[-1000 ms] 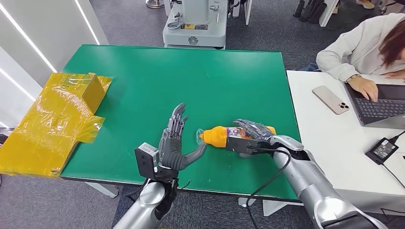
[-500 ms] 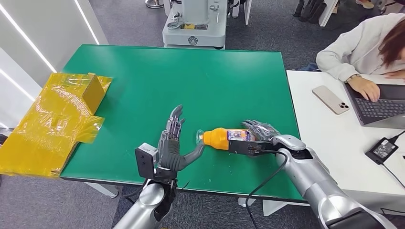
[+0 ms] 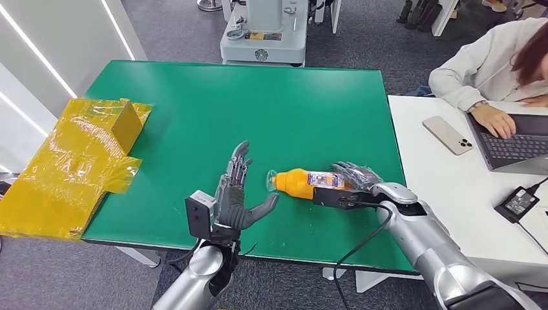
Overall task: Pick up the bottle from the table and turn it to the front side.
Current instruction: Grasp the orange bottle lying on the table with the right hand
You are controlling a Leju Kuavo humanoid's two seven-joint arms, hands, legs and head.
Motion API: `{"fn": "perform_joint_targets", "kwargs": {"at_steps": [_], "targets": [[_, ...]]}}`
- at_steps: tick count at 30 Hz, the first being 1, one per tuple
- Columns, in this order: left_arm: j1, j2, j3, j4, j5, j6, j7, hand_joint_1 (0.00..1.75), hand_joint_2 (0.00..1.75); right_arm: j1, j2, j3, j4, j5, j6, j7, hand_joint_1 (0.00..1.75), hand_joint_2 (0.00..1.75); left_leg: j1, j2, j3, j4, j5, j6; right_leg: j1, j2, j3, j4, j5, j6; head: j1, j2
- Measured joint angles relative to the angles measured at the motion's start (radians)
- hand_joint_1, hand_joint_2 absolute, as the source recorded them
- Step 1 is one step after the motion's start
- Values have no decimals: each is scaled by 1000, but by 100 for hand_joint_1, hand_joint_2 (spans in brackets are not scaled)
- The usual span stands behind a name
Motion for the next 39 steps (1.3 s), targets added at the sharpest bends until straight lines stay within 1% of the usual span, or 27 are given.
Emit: {"fn": "perform_joint_targets", "kwargs": {"at_steps": [4,14,16,18,19,22,24,30,35,39], "targets": [[-6,-3,0,12,0,-8,0,0,175,5,-7,0,0,-8,-13,5,175,175,0,0,0,0,0,0,0,0,0,0,0,0,0,0],[-21,-10,0,42,0,-21,0,0,175,17,-26,-4,-16,-21,-8,11,175,175,0,0,0,0,0,0,0,0,0,0,0,0,0,0],[-19,-10,0,43,0,-20,-2,0,175,27,-30,-7,-27,-30,-29,-2,175,175,0,0,0,0,0,0,0,0,0,0,0,0,0,0],[-13,-10,0,43,0,-20,-4,0,175,50,-34,-20,-46,-62,-64,-38,175,175,0,0,0,0,0,0,0,0,0,0,0,0,0,0],[-9,-9,0,43,-1,-18,-4,0,175,66,-35,-32,-59,-90,-83,-68,175,175,0,0,0,0,0,0,0,-1,0,0,0,0,0,0],[7,-4,0,42,0,-5,-9,0,175,139,-29,-97,-119,-226,-145,-201,175,175,0,-1,-1,0,0,0,0,-1,0,0,0,0,0,0],[13,0,0,42,3,0,-12,0,175,192,-16,-149,-172,-303,-175,-260,175,175,0,-1,-1,-1,-1,0,0,-1,-1,0,-1,0,0,0],[19,13,10,42,20,-5,-19,0,175,346,25,-271,-366,-435,-241,-335,175,175,1,-3,-2,-2,-1,0,1,-3,-1,0,-2,0,0,0],[31,24,36,41,22,7,-29,0,175,465,48,-351,-507,-457,-267,-361,175,175,1,-3,-2,-2,-1,0,1,-3,-1,0,-2,0,0,0],[39,29,60,39,52,-25,-15,0,175,515,63,-393,-575,-465,-270,-379,175,175,1,-3,-2,-2,-1,0,1,-3,-1,0,-2,0,0,0]]}}
